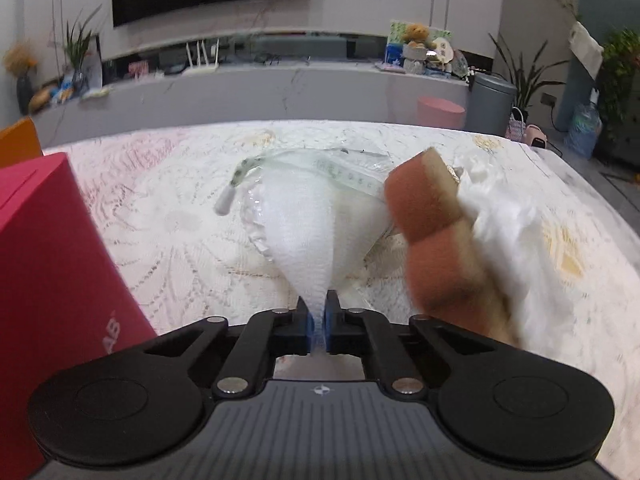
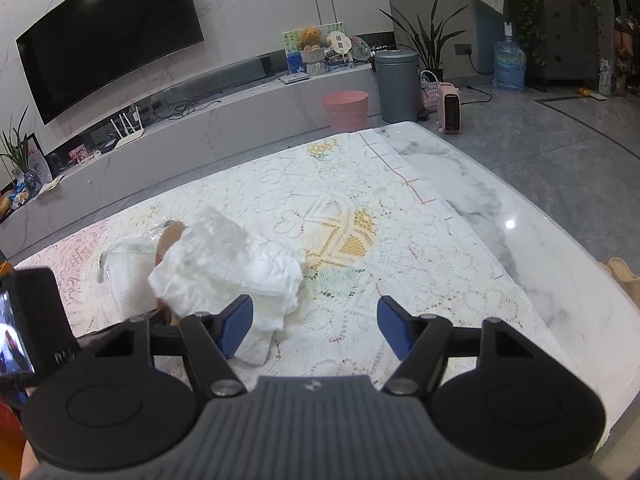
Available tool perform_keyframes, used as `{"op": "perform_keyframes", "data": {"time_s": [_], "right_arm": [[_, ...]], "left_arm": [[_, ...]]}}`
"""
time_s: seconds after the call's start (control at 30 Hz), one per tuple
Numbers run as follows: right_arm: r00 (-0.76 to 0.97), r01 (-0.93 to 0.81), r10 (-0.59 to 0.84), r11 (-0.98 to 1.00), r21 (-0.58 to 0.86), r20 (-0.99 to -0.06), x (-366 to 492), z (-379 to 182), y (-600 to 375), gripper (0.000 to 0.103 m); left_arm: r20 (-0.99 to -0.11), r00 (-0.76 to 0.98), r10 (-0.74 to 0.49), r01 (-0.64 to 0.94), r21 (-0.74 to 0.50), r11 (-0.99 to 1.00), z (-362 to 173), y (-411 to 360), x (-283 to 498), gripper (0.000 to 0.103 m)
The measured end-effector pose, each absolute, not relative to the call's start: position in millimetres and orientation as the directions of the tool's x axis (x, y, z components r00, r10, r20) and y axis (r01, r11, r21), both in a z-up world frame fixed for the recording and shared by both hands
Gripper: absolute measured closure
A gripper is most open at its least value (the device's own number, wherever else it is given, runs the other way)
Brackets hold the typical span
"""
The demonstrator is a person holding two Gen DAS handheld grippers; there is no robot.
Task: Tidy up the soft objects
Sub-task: 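Grasp the clear plastic mesh bag with the left tool, then grasp the white tissue on the orange sponge with the right tool while the left tool holds the bag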
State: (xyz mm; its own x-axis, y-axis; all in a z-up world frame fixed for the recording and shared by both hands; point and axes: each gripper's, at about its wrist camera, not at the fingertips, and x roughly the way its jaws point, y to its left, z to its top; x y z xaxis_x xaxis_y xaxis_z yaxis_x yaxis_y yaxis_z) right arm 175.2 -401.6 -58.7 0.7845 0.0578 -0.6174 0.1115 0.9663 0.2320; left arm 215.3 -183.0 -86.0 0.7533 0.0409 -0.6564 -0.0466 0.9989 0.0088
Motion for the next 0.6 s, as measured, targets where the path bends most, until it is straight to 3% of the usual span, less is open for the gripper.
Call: {"op": "perform_keyframes", "data": {"time_s": [0.13, 0.47, 0.53, 0.6], "right_arm": [[0.780, 0.114, 0.057, 0.966, 0.230, -0.624, 177, -62, -403, 0.038], [0.806, -0.001, 0.157, 0.965, 0.263, -0.571, 191, -85, -385, 0.038], [0.807, -0.059, 0.156, 0.981, 0.184, -0.570, 193, -89, -372, 0.034], [0.791, -0.103, 0.125, 0.992, 0.071, -0.599, 196, -97, -359, 0.037]], "left_arm": [[-0.636, 0.771, 0.041, 0.000, 0.064, 0.998, -87, -185, 195, 0.102], [-0.655, 0.756, -0.023, 0.034, 0.005, 0.999, -78, -184, 177, 0.102], [-0.641, 0.767, -0.012, 0.050, 0.041, 0.998, -77, -188, 178, 0.102], [-0.627, 0.779, -0.001, 0.055, 0.066, 0.996, -75, -192, 180, 0.102]]}}
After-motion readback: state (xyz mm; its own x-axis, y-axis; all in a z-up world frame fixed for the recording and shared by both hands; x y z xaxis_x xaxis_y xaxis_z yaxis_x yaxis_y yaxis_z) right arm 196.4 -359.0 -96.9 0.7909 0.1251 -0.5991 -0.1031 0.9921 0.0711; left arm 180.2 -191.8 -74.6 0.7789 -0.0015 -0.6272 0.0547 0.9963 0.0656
